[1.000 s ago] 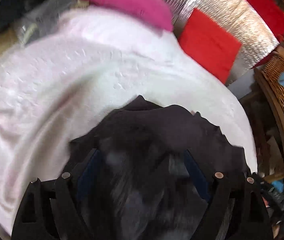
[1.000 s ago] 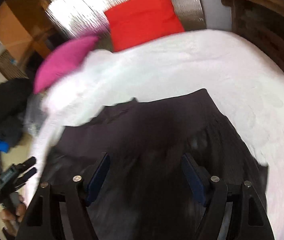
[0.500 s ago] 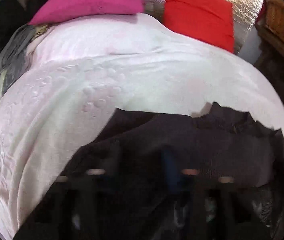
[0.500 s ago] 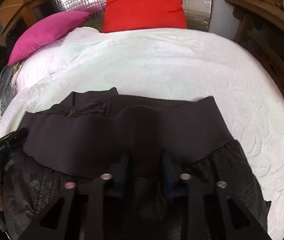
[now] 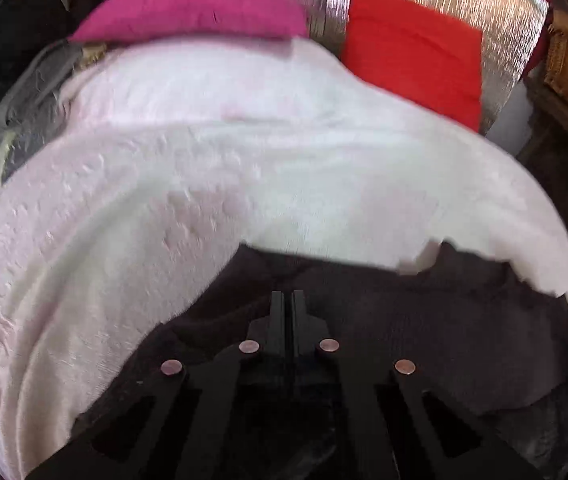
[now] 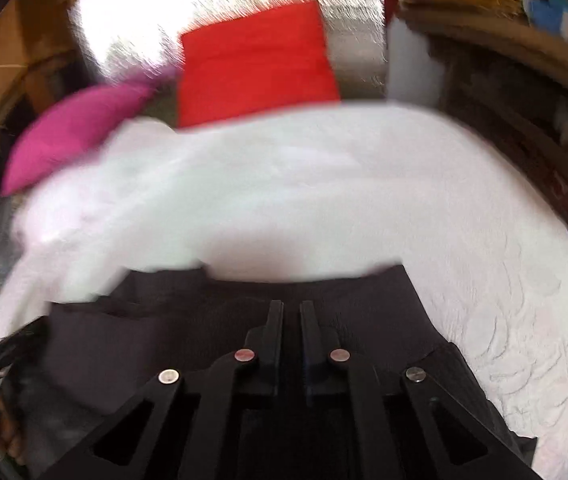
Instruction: Fold large clothes
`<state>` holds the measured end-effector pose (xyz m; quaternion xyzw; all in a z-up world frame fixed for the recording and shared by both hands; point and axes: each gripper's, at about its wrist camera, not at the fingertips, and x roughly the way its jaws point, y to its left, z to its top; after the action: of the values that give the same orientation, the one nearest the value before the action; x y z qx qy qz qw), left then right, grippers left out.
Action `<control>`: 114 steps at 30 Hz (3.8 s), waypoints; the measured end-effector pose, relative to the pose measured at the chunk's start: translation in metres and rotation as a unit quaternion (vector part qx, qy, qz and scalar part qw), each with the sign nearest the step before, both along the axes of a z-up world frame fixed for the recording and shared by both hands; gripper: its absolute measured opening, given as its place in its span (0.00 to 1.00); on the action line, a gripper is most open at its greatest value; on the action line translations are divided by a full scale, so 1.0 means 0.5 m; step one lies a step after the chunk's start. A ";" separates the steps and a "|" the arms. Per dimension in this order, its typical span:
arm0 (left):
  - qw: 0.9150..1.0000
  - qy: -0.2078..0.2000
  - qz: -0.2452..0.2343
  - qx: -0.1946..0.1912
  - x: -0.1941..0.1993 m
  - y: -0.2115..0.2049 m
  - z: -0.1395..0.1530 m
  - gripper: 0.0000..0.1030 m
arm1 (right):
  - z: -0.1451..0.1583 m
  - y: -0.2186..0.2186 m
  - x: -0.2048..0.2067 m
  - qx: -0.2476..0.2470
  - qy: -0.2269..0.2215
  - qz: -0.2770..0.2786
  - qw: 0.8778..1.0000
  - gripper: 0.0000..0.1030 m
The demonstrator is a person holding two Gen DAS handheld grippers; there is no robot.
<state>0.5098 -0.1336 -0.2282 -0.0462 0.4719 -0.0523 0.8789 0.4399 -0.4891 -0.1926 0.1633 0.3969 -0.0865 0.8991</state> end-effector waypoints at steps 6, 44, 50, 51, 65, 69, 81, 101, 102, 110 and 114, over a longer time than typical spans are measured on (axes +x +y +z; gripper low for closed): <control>1.000 -0.010 -0.010 -0.010 -0.032 0.001 0.043 0.17 | -0.001 -0.070 -0.033 0.149 -0.028 0.004 0.988 0.10; 0.977 -0.148 -0.070 0.136 -0.449 0.032 0.088 0.99 | 0.052 0.145 -0.376 0.071 -0.110 0.094 0.987 0.21; 0.977 -0.148 -0.067 0.140 -0.441 0.035 0.082 0.99 | 0.020 0.168 -0.345 0.084 -0.065 0.083 0.991 0.21; 0.977 -0.144 -0.067 0.141 -0.441 0.035 0.081 0.99 | 0.005 0.168 -0.332 0.089 -0.046 0.081 0.992 0.21; 0.985 -0.097 -0.069 0.123 -0.434 0.042 0.041 0.99 | -0.065 0.127 -0.329 0.185 -0.095 0.078 0.975 0.26; 0.988 -0.086 -0.068 0.111 -0.431 0.047 0.034 0.99 | -0.032 0.112 -0.351 0.231 -0.150 0.098 0.956 1.00; 0.985 -0.129 -0.016 0.109 -0.416 0.100 0.094 0.99 | 0.033 0.085 -0.406 -0.004 -0.116 -0.019 0.993 0.89; 0.989 -0.079 -0.021 0.121 -0.372 0.069 0.012 1.00 | -0.010 0.124 -0.376 -0.108 -0.014 -0.024 0.994 0.66; 0.989 -0.082 -0.019 0.122 -0.373 0.068 0.011 1.00 | -0.007 0.126 -0.376 -0.115 -0.014 -0.024 0.993 0.66; 0.990 -0.084 -0.016 0.109 -0.376 0.073 0.004 1.00 | -0.013 0.134 -0.371 -0.126 -0.010 -0.025 0.992 0.66; 0.991 -0.080 -0.019 0.105 -0.380 0.069 -0.002 1.00 | -0.018 0.151 -0.369 -0.152 -0.009 -0.024 0.988 0.66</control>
<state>0.3200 -0.0991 -0.2294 0.0594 0.4039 -0.0232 0.9126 0.2552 -0.4136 -0.2018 0.0351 0.3670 -0.1658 0.9146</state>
